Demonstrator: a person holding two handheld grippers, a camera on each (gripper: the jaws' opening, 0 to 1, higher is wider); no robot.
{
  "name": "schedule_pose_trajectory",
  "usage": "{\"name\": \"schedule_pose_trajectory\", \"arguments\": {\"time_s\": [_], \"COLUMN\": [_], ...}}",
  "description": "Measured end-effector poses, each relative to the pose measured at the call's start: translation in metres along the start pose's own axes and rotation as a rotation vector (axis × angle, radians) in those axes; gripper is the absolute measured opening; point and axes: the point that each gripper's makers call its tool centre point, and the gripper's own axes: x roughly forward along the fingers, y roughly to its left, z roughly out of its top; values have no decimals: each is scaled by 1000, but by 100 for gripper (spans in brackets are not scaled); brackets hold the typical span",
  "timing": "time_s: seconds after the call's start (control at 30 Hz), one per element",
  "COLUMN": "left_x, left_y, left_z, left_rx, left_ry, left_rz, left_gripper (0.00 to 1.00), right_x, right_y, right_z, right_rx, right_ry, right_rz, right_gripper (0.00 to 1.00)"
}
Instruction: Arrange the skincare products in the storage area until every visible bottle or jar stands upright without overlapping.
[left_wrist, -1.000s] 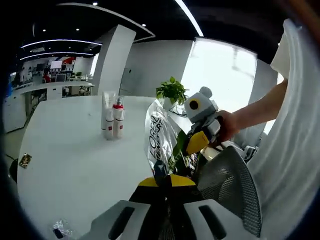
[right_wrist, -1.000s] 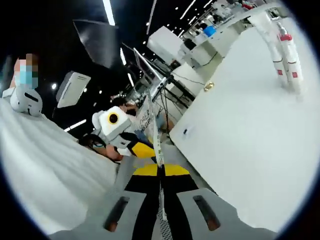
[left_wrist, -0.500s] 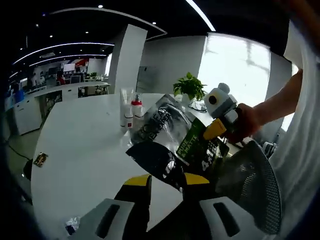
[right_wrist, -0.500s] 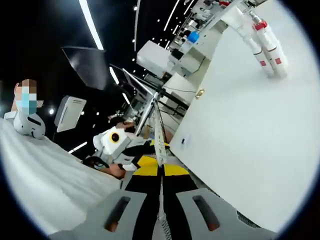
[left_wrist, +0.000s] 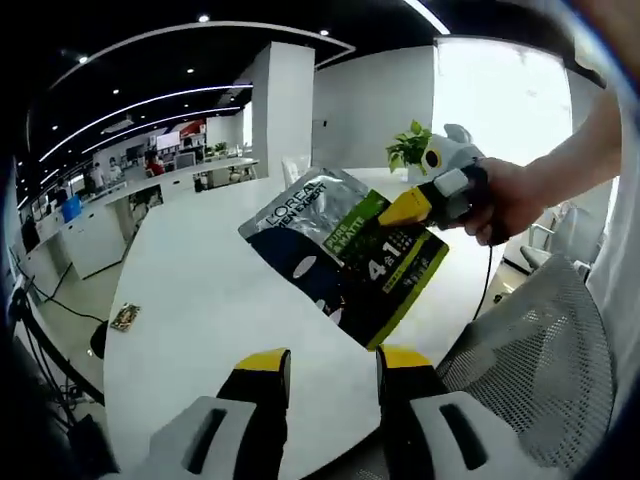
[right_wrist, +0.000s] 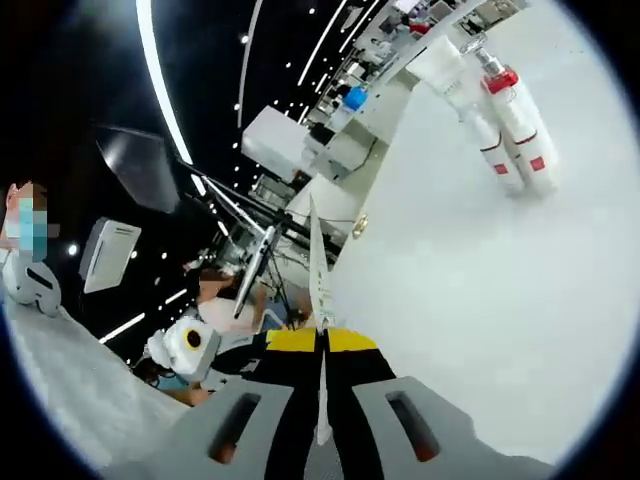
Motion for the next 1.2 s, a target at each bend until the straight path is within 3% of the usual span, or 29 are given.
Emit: {"name": "schedule_pose_trajectory", "arguments": {"time_s": [0.17, 0.3, 0.47, 0.57, 0.67, 0.8, 1.0, 1.07, 1.2], "left_x": [1, 2, 3, 2, 3, 4, 4, 5, 6], "left_y": [-2, -1, 0, 2, 3, 3, 6, 6, 4], "left_z": [-5, -8, -11, -16, -16, -20, -25, -26, -29], "left_rx": [15, 12, 23, 71, 57, 57, 68, 68, 84], "left_ry": [26, 41, 60, 92, 86, 106, 135, 140, 158], "left_rz": [-4, 0, 4, 14, 19, 25, 36, 36, 28], "left_gripper": [33, 31, 30, 21, 22, 23, 22, 22, 22], "right_x": [28, 48, 72, 78, 81, 88, 90, 88, 90], "right_y": [-26, -46, -68, -84, -103, -113, -128, -138, -144], "right_z": [28, 37, 60, 64, 70, 70, 70, 71, 71], "right_rx": [118, 115, 128, 107, 100, 104, 50, 1, -4], "right_ry": [-56, -24, -42, -23, -17, -13, 7, 15, 18], "right_rz": [-80, -141, -221, -283, -356, -397, -461, -511, -521], "right_gripper": [0, 0, 0, 0, 0, 0, 1, 2, 4]}}
